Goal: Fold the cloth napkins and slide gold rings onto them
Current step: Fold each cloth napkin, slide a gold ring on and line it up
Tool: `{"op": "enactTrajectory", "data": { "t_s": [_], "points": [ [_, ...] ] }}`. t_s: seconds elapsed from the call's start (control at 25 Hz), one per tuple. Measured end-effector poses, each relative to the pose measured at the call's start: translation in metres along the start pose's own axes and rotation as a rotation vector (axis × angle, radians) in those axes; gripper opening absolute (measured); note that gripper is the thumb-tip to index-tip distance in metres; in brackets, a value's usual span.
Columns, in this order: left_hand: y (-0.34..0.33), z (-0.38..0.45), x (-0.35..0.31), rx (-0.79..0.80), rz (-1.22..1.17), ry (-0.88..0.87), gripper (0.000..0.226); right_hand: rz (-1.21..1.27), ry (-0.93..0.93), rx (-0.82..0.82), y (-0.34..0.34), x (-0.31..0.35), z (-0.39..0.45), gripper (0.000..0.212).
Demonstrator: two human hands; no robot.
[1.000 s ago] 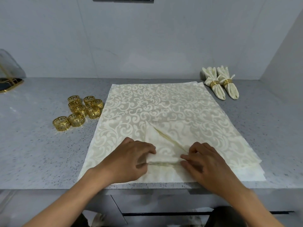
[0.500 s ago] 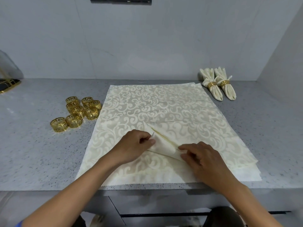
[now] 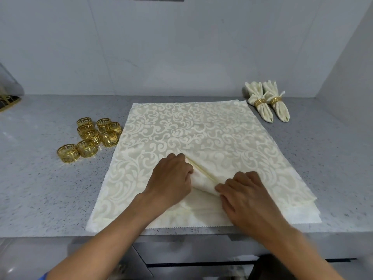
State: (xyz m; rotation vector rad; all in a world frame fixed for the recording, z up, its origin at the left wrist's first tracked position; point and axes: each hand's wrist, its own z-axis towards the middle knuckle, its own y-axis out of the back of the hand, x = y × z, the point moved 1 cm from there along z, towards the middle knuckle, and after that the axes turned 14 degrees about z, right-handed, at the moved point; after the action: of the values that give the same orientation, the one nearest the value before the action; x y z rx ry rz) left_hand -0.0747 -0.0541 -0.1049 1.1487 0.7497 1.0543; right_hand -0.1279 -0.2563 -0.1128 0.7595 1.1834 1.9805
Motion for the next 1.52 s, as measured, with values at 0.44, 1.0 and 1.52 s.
{"op": "enactTrajectory", "data": {
  "t_s": [0.44, 1.0, 1.52],
  "points": [
    [0.003, -0.038, 0.006, 0.232, -0.223, -0.127, 0.055, 0.479, 0.125, 0.291, 0.002, 0.024, -0.007, 0.045],
    [0.0, -0.05, 0.018, 0.077, -0.535, 0.049, 0.072, 0.856, -0.323, 0.154, 0.002, 0.004, 0.016, 0.018],
    [0.0, -0.034, 0.024, 0.254, -0.443, -0.202, 0.025, 0.27, 0.108, -0.104, -0.019, 0.09, 0.003, 0.012]
  ]
}}
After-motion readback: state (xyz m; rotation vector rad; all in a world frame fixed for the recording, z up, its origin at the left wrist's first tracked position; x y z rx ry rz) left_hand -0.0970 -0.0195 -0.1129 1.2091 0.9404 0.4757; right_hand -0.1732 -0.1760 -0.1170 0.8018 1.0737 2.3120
